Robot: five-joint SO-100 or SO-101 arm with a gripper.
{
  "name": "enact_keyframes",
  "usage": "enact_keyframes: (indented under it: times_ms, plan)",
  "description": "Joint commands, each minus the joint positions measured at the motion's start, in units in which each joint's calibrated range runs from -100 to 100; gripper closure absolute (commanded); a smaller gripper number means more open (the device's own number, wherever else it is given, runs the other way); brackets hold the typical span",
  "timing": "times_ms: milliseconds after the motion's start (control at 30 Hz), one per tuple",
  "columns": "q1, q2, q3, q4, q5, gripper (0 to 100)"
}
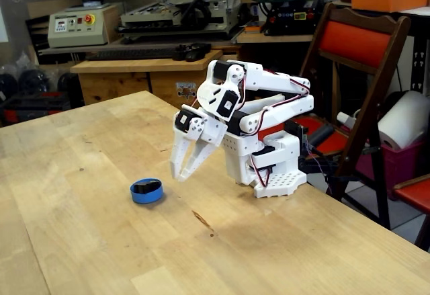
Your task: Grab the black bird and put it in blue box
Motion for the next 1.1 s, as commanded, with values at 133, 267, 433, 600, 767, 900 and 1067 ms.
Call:
enact_keyframes:
  times_ms: [133, 267, 433, 600, 767, 900, 1067]
  plan:
    - [-0.23, -0.55, -0.36, 0.00, -0.10, 96]
    - [-0.23, -0.55, -0.36, 0.15, -0.24, 96]
    - [-0.23, -0.55, -0.36, 0.15, -0.24, 96]
    - [-0.30, -0.55, 1.50, 0.15, -0.29, 96]
    - [-0.15, -0.63, 8.84, -0.40, -0.20, 96]
    - [-0.15, -0.63, 11.85, -0.48, -0.29, 96]
    - [-0.15, -0.63, 12.65, -0.48, -0.29, 95]
